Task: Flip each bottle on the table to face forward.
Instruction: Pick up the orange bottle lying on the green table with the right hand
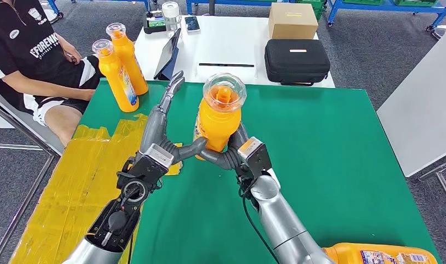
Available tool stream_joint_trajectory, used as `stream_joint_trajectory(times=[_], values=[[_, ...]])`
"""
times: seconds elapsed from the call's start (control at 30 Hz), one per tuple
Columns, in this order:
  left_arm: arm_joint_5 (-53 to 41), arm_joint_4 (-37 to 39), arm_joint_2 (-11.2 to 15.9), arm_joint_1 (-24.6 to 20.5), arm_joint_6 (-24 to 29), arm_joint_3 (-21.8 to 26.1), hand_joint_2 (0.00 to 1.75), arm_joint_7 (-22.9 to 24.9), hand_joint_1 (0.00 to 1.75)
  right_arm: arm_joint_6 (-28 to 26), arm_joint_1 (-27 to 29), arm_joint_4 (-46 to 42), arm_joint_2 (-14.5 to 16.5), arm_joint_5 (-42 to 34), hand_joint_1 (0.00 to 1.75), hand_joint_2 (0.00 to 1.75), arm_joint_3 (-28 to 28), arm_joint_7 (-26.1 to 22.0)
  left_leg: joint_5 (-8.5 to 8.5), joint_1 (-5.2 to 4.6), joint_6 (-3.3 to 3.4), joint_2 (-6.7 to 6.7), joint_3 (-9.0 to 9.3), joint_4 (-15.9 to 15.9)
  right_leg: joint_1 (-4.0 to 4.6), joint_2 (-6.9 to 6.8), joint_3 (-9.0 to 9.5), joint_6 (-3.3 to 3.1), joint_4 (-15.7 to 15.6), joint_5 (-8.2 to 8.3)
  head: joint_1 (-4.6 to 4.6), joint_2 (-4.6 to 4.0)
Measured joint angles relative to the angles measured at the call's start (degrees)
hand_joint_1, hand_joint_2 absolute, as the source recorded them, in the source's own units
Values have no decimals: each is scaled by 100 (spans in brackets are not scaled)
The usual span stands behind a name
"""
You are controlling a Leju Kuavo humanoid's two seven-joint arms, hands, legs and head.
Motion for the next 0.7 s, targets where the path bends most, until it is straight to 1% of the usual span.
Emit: stream_joint_trajectory(times=[0.13,0.37,0.57,0.7], values=[[-133,-4,-2,61,100,-8,175,1,0,0,-15,50,19,56,175,175,28,0,0,0,0,0,0,0,0,0,-1,0,0,0,0,0],[-230,-37,-15,236,95,-96,175,6,0,55,-53,162,45,135,175,175,73,3,0,0,0,1,1,0,0,0,0,0,0,0,-1,0],[-203,-131,-33,350,-90,-176,175,60,0,88,-57,229,73,165,175,175,83,9,0,0,0,0,0,0,0,0,0,0,0,0,0,0],[70,-136,-37,352,-383,-179,175,102,0,136,-56,276,97,249,175,175,149,33,0,0,0,1,1,0,0,0,0,0,0,0,0,0]])
